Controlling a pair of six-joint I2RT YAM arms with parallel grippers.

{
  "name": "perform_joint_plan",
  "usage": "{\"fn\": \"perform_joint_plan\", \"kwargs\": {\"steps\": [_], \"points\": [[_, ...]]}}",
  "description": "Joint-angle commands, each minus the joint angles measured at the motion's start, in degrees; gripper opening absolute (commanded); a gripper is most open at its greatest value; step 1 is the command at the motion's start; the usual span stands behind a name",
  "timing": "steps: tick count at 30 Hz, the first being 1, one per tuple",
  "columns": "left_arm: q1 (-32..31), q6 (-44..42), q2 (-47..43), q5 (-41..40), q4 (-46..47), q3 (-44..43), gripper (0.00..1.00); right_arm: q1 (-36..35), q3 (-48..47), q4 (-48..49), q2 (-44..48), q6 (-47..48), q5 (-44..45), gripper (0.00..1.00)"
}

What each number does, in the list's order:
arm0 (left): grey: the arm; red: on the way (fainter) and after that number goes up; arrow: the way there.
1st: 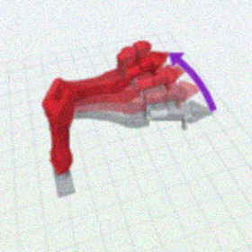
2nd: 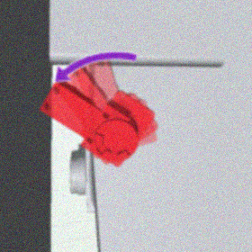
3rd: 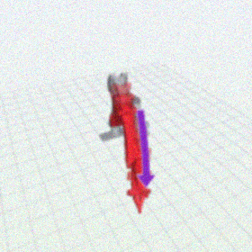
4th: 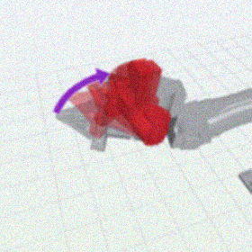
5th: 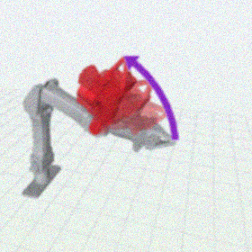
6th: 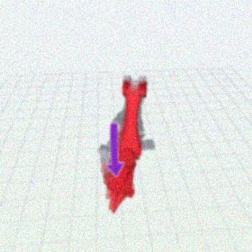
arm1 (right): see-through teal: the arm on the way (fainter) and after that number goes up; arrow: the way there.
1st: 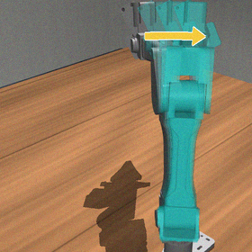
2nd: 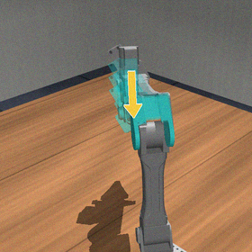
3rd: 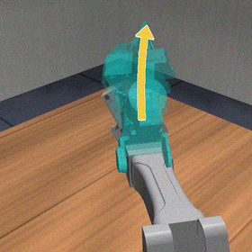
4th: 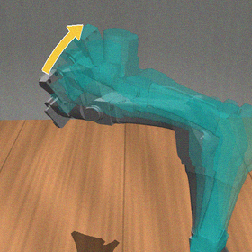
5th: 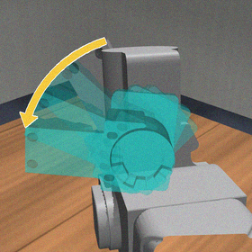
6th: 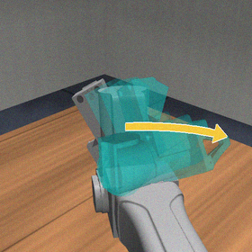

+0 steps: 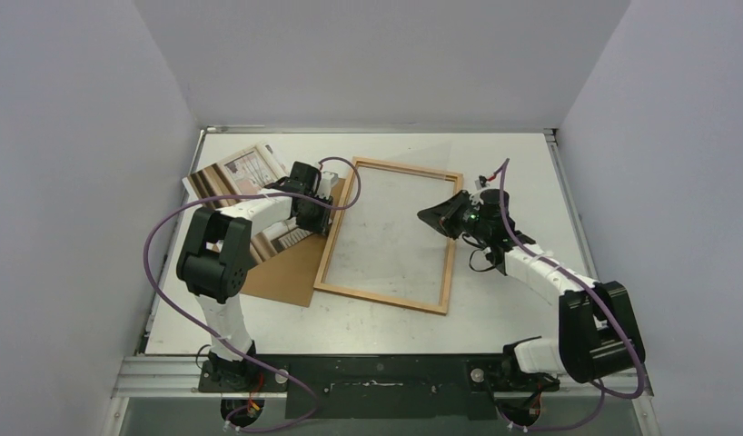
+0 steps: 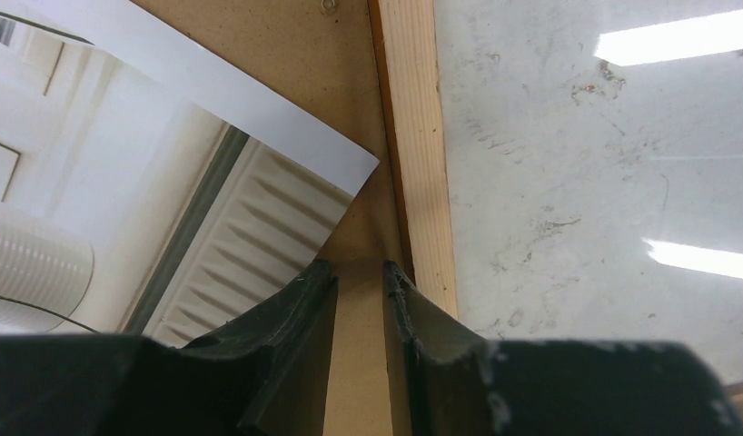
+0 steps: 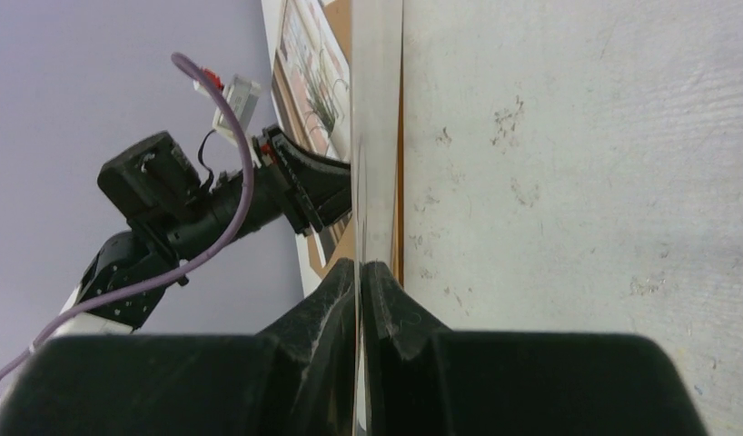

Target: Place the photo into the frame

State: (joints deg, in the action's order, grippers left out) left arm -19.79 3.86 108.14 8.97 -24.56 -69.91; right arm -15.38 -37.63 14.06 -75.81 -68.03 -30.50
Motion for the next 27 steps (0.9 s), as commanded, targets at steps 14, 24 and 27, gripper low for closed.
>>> {"fn": "perform_joint_plan", "kwargs": {"steps": [14, 24, 27], "points": [[-1.02, 0.80, 2.36, 0.98, 0.21, -1.44, 0.23, -0.50, -3.51, 1.38, -4.30, 10.40, -2.92, 0.05], [-1.18, 0.71, 2.48, 1.00, 0.04, -1.62, 0.23, -0.44, -1.40, 0.26, -5.88, 12.84, -1.20, 0.05], [-1.21, 0.65, 2.50, 1.08, -0.05, -1.61, 0.23, -0.44, 0.19, 2.46, -6.72, 10.79, -1.47, 0.05]]}}
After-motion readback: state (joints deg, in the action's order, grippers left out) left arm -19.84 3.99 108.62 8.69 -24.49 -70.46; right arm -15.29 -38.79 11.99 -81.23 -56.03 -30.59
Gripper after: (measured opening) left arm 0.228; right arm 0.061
